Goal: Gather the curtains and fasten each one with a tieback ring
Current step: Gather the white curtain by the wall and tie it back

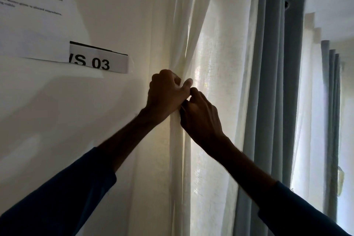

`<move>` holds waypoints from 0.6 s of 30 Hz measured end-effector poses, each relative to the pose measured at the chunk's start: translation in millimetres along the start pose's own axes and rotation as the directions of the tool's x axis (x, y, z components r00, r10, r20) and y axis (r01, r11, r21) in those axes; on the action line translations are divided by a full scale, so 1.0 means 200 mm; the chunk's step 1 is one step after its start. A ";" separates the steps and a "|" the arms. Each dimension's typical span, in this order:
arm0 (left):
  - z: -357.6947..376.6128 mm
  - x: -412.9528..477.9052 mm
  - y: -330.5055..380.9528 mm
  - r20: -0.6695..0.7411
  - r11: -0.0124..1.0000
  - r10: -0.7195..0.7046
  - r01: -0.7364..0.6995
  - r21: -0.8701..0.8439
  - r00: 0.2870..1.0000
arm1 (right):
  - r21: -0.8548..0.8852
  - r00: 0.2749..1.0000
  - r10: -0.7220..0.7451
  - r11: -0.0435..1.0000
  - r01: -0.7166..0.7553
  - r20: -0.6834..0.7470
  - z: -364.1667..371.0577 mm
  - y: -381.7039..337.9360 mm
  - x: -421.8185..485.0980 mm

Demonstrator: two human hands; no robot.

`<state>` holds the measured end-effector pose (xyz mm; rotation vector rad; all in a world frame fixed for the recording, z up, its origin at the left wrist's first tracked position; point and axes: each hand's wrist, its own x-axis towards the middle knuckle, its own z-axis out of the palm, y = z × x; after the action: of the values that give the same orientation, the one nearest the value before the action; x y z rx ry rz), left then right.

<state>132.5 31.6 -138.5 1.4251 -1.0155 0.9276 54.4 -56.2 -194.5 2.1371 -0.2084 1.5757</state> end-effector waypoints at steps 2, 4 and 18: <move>0.01 0.03 -0.01 0.018 0.998 -0.025 0.024 0.055 1.000 | -0.003 1.000 -0.019 1.000 0.019 0.023 0.00 0.01 -0.01; 0.03 0.04 -0.02 0.034 0.993 -0.014 0.010 0.115 0.999 | 0.022 0.998 -0.040 0.999 0.039 0.058 -0.01 0.03 -0.02; 0.06 0.06 -0.15 0.094 0.974 -0.018 -0.004 0.228 0.995 | 0.282 0.793 0.600 0.782 -0.555 -0.105 -0.10 0.65 0.20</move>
<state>164.2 19.2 -138.0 1.6769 -0.9970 1.0038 -0.1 -155.1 -116.4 2.2012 -0.7099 2.2430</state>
